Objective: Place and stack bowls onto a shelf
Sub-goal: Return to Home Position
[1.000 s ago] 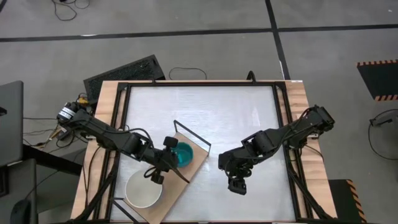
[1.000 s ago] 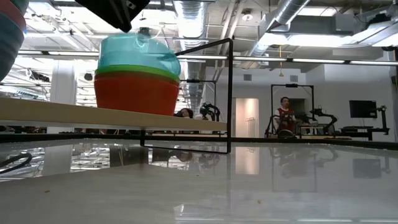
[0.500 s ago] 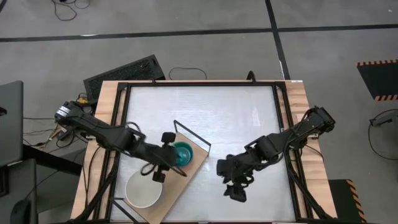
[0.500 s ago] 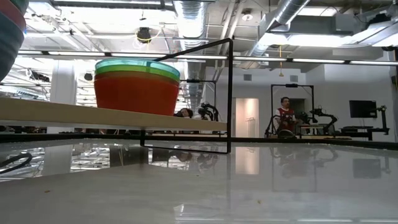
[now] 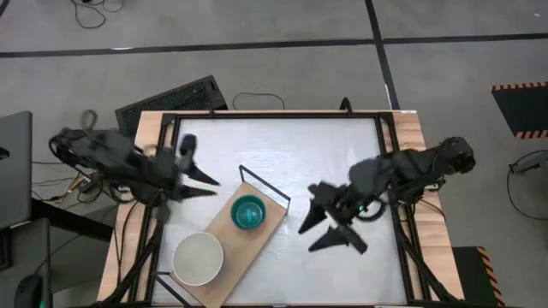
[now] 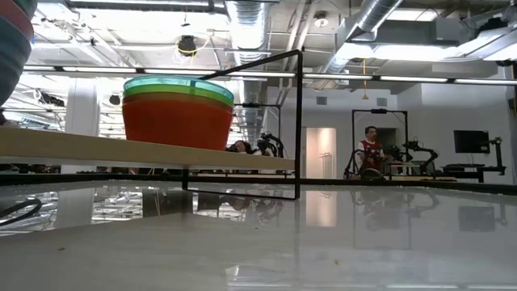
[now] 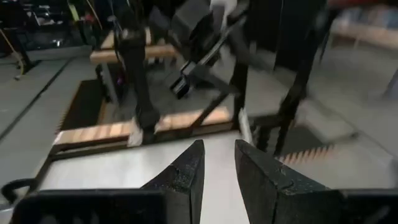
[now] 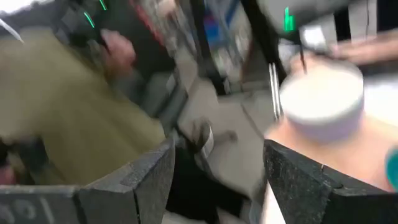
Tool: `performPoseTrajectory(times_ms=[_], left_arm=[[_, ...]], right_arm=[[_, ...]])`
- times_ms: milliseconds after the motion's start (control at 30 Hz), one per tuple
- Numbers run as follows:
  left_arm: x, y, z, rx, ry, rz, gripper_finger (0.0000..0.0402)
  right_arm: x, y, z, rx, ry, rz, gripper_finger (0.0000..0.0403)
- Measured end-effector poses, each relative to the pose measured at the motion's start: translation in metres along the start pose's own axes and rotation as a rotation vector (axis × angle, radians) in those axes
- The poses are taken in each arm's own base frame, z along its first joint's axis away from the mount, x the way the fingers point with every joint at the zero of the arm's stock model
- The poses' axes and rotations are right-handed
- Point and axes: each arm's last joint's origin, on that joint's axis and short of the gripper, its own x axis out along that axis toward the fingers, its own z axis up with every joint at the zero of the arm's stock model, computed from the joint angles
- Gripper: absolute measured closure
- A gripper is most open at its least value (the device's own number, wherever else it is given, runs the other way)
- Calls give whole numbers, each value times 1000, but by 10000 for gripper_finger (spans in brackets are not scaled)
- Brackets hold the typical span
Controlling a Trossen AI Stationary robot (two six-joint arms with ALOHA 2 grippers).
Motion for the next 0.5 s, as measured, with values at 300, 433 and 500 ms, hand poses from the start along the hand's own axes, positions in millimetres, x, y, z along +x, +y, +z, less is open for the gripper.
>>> performPoseTrajectory(times_ms=[300,433,500], left_arm=[[-53,11,14,-12,-137,-196,326],[-72,17,1,-11,-136,-215,326],[-79,19,-8,-12,-143,-211,326]], right_arm=[[-68,-4,34,-298,-221,35,133],[-121,5,34,-413,-314,49,133],[-141,7,23,-414,-332,1,133]])
